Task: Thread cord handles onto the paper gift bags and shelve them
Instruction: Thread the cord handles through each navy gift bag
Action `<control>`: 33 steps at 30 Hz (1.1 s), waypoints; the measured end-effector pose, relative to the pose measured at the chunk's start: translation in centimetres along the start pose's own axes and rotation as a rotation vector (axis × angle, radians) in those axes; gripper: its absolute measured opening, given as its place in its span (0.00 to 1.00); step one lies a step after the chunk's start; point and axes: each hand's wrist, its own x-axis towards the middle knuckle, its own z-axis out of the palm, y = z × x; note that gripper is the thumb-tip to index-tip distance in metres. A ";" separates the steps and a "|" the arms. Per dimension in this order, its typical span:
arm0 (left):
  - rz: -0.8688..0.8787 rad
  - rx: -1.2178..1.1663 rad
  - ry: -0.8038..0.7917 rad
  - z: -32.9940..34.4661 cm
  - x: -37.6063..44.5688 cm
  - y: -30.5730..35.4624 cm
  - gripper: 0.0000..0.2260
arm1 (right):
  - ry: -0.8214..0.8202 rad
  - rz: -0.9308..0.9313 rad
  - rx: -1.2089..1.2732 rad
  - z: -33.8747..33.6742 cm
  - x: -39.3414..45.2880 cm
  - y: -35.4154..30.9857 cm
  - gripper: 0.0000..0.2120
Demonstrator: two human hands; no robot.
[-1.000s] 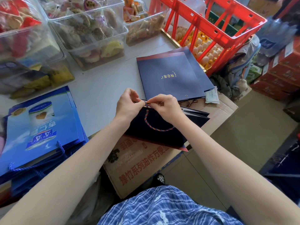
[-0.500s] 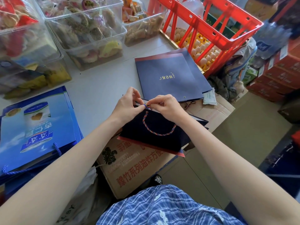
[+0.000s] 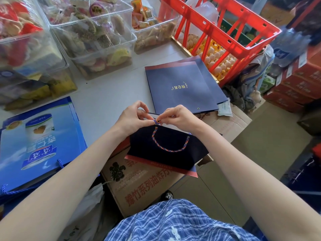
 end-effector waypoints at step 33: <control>-0.040 -0.052 -0.028 0.3 0.3 0.5 0.07 | 0.149 0.009 -0.050 1.7 -0.1 0.0 0.05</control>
